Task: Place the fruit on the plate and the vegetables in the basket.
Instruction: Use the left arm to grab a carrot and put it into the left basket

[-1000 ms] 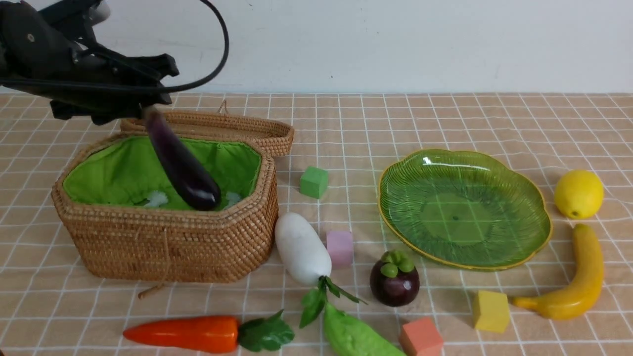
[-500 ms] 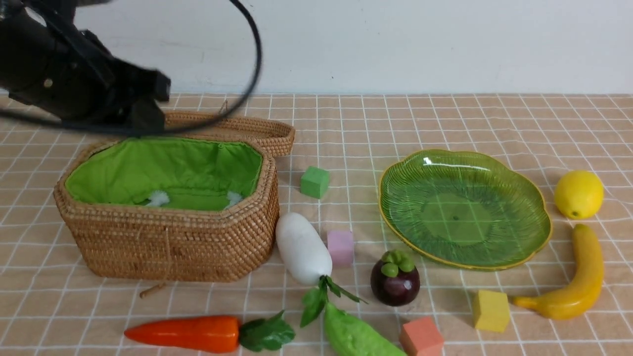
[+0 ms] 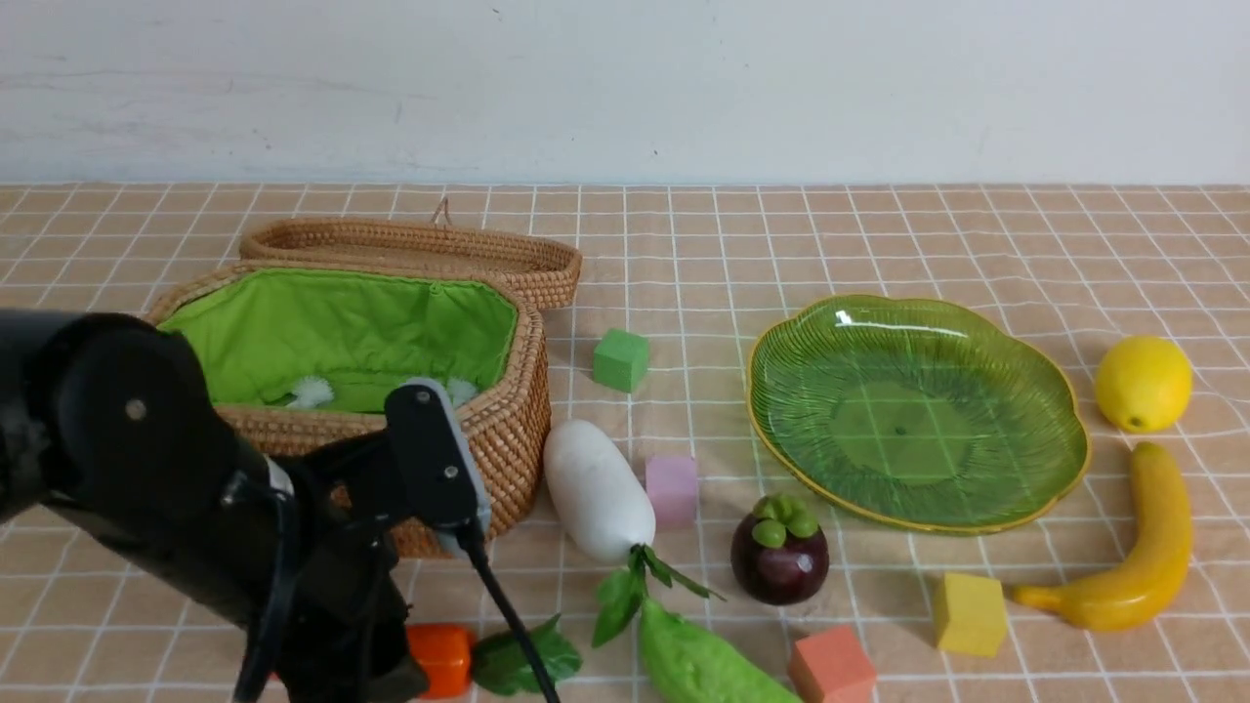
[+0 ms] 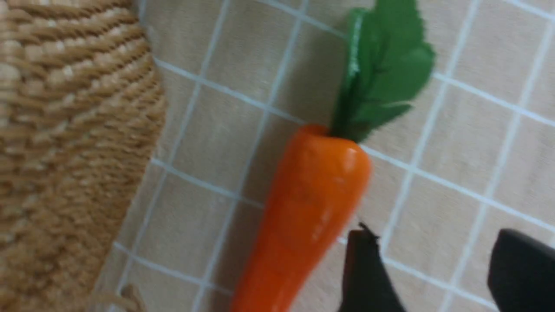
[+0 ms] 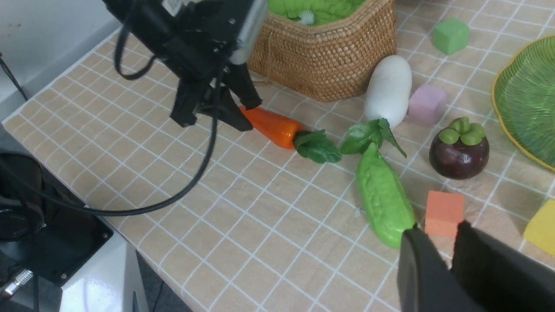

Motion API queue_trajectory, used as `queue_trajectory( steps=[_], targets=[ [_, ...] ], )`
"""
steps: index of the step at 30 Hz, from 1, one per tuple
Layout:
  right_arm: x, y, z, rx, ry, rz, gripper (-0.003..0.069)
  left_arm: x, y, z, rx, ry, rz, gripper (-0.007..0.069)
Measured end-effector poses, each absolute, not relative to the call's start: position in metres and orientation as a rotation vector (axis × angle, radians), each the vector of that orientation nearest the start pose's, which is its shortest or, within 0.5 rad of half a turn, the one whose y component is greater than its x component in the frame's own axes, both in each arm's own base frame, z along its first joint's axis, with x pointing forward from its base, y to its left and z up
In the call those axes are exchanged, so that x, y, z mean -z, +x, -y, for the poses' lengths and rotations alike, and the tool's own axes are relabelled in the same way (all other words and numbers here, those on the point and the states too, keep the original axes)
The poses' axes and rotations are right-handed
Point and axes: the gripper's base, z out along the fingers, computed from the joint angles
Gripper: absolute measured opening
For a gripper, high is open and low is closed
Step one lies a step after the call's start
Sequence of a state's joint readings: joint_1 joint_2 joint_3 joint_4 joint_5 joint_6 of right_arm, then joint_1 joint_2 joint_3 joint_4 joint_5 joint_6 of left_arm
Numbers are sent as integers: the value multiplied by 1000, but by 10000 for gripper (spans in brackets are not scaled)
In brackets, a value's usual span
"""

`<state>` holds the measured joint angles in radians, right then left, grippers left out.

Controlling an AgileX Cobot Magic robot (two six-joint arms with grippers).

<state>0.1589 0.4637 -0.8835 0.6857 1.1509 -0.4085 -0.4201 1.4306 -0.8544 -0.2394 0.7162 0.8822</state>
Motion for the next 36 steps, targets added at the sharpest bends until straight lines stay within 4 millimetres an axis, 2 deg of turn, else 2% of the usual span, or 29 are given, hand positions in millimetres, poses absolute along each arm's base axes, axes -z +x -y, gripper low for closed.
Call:
queue_trajectory(
  steps=[1, 3, 4, 5, 7, 9, 10, 11, 12, 13, 20, 25, 26, 28, 30, 31, 36],
  targets=[
    [-387, 28, -58, -691, -615, -1981, 140, -225, 236, 121, 137, 1491, -2299, 430],
    [-386, 28, -58, -692, -616, -1982, 141, -205, 251, 126, 107, 1498, -2287, 516],
    [-386, 28, -58, -693, -616, -1982, 141, -199, 254, 127, 99, 1515, -2282, 525],
    [-387, 28, -58, -694, -616, -1982, 141, -197, 255, 127, 99, 1515, -2284, 526],
    [-387, 27, -58, -702, -619, -1980, 141, -179, 261, 129, 87, 1586, -2279, 521],
    [-387, 27, -59, -708, -620, -1980, 141, -166, 264, 130, 70, 1677, -2257, 493],
    [-387, 27, -59, -708, -620, -1980, 141, -158, 266, 130, 63, 1732, -2251, 456],
    [-387, 27, -59, -708, -620, -1980, 141, -157, 265, 130, 68, 1740, -2254, 456],
    [-387, 27, -59, -709, -620, -1980, 141, -155, 266, 130, 69, 1766, -2246, 396],
    [-387, 27, -59, -709, -620, -1980, 141, -155, 267, 131, 68, 1772, -2243, 381],
    [-387, 27, -59, -709, -620, -1979, 141, -156, 267, 131, 76, 1778, -2249, 384],
    [-387, 27, -59, -709, -617, -1975, 141, -177, 255, 128, 110, 1744, -2236, 384],
    [-388, 28, -59, -708, -613, -1971, 141, -187, 252, 128, 112, 1721, -2216, 384],
    [-389, 29, -58, -703, -598, -1954, 141, -219, 244, 126, 97, 1640, -2132, 384],
    [-390, 30, -58, -701, -587, -1942, 141, -238, 237, 123, 74, 1601, -2073, 384],
    [-393, 32, -58, -692, -564, -1915, 141, -259, 230, 119, 32, 1547, -1991, 384],
    [-403, 40, -54, -659, -467, -1801, 141, -298, 224, 112, -90, 1415, -1801, 384]
  ],
)
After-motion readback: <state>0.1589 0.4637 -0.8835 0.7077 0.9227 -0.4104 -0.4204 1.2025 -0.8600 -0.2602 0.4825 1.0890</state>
